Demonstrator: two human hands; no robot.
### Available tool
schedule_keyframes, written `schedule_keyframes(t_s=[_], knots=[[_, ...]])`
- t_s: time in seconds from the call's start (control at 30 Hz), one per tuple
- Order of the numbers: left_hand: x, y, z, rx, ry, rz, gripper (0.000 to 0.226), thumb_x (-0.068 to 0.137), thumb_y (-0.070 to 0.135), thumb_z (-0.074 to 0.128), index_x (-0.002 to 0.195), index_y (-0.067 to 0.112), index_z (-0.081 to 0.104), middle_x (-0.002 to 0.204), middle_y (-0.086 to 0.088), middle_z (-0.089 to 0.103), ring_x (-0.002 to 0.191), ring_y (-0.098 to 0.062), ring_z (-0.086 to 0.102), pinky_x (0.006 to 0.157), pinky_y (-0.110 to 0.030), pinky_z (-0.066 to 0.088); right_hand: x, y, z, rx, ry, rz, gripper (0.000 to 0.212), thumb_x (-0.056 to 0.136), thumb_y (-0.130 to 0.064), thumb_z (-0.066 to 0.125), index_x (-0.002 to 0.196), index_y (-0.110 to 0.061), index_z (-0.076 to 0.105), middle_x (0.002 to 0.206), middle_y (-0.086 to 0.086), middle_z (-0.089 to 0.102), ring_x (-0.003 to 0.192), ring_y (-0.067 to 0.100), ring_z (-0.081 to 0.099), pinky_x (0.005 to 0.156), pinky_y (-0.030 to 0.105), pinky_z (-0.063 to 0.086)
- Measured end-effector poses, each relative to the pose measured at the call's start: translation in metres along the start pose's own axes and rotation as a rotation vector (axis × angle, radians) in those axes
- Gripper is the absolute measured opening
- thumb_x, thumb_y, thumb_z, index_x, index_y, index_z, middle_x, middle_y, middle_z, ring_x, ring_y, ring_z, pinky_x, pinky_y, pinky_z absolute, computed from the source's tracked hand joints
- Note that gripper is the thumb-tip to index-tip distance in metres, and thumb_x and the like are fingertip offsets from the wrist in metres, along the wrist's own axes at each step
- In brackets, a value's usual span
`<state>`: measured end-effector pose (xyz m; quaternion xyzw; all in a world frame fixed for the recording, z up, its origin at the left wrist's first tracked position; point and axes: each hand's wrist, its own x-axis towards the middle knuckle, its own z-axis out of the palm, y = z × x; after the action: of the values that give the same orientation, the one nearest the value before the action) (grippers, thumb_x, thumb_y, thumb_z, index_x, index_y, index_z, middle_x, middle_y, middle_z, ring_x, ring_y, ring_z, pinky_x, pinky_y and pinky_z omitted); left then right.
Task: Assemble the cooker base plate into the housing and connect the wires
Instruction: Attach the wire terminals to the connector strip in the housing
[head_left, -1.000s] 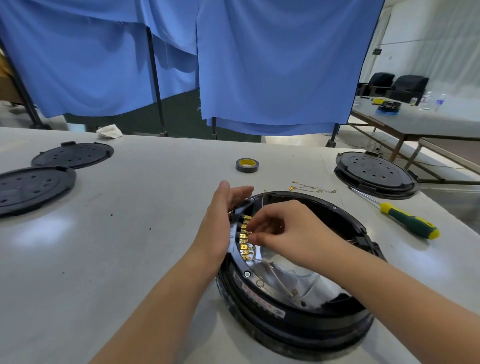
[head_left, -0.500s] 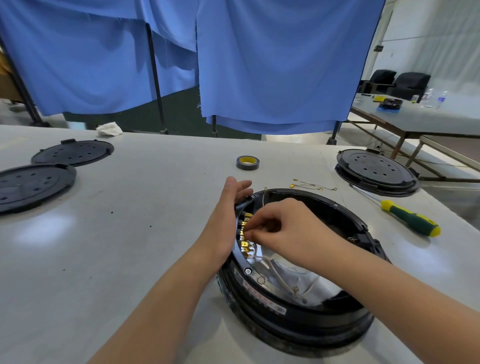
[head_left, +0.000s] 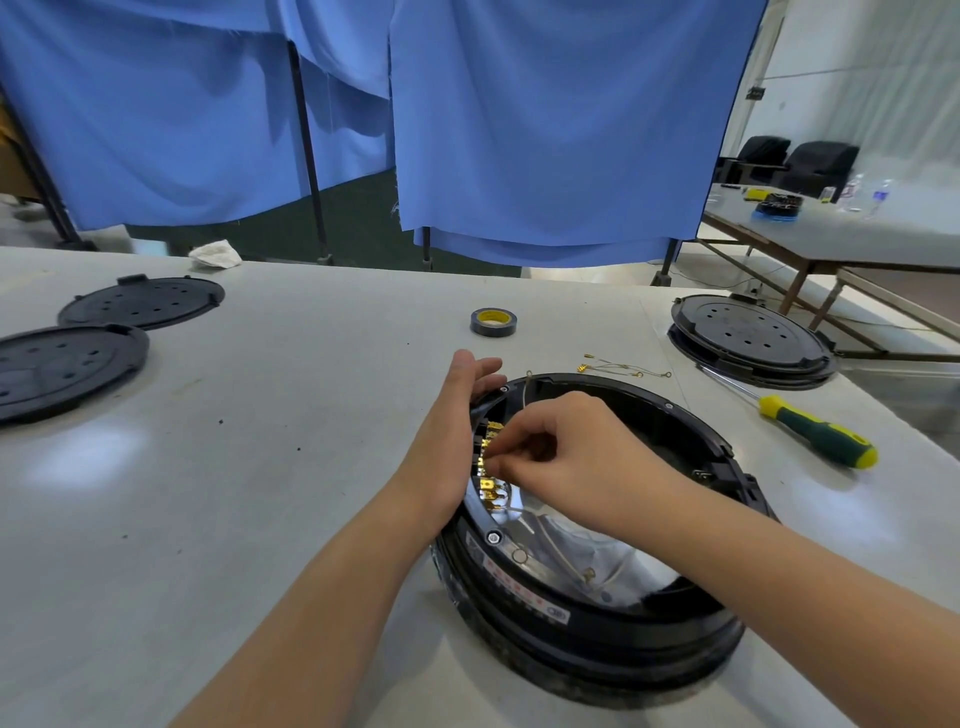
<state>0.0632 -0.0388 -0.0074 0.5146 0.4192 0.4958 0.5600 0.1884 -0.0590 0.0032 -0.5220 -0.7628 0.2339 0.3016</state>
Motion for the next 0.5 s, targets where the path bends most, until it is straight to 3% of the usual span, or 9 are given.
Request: schedule_keyframes(t_s=[0.23, 0.5], knots=[[0.0001, -0.0009, -0.0009, 0.013, -0.012, -0.008, 0.044, 0.101, 0.049, 0.015, 0.116, 0.031, 0.052, 0.129, 0.003, 0.057, 0.123, -0.015, 0.052, 0.109, -0.038, 0.038, 0.0034, -0.0019, -0.0006, -0.07, -0.033, -0.056, 0.011, 0.082, -0.01, 0.071, 0.085, -0.019, 0.076, 0.073, -0.02, 0.062, 0.076, -0.003, 0.061, 0.075, 0.01, 0.047], [0.0009, -0.0011, -0.0017, 0.019, -0.005, -0.001, 0.042, 0.102, 0.048, 0.016, 0.112, 0.033, 0.053, 0.121, 0.008, 0.058, 0.123, -0.015, 0.053, 0.111, -0.04, 0.036, 0.0011, 0.002, 0.0009, -0.041, -0.015, -0.002, 0.008, 0.082, -0.02, 0.072, 0.083, -0.027, 0.075, 0.075, -0.012, 0.071, 0.072, -0.003, 0.064, 0.071, 0.013, 0.052]])
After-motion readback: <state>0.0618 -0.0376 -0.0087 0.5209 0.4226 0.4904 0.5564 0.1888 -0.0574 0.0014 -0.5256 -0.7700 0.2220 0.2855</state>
